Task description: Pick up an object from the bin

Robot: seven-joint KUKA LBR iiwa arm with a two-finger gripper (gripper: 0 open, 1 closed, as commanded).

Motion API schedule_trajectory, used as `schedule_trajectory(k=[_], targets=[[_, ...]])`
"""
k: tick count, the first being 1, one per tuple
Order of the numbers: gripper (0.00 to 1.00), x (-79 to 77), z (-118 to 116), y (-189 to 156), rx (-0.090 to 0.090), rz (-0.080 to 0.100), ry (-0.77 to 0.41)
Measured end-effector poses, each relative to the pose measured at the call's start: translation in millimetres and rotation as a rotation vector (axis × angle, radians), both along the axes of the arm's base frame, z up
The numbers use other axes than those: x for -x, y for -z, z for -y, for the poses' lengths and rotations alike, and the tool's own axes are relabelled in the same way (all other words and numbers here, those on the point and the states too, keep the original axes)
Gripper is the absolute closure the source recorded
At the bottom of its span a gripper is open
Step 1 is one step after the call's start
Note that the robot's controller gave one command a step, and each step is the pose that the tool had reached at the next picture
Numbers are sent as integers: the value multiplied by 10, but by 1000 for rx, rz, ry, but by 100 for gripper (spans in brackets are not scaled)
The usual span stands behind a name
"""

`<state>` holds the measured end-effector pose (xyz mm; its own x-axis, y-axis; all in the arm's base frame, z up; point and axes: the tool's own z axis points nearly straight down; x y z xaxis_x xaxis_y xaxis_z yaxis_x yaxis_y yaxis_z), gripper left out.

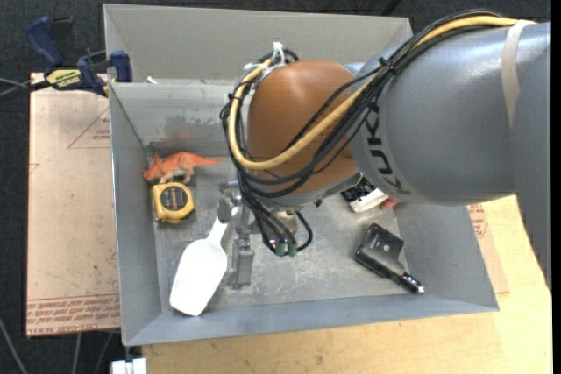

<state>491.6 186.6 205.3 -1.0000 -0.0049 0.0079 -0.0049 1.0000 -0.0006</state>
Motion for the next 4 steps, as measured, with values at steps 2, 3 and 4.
schedule_trajectory(k=[2,3,4], targets=[[0,-33,0,291,-4,14,-46],[0,40,-78,744,-3,9,-179],[0,45,-99,869,-4,10,-229]])
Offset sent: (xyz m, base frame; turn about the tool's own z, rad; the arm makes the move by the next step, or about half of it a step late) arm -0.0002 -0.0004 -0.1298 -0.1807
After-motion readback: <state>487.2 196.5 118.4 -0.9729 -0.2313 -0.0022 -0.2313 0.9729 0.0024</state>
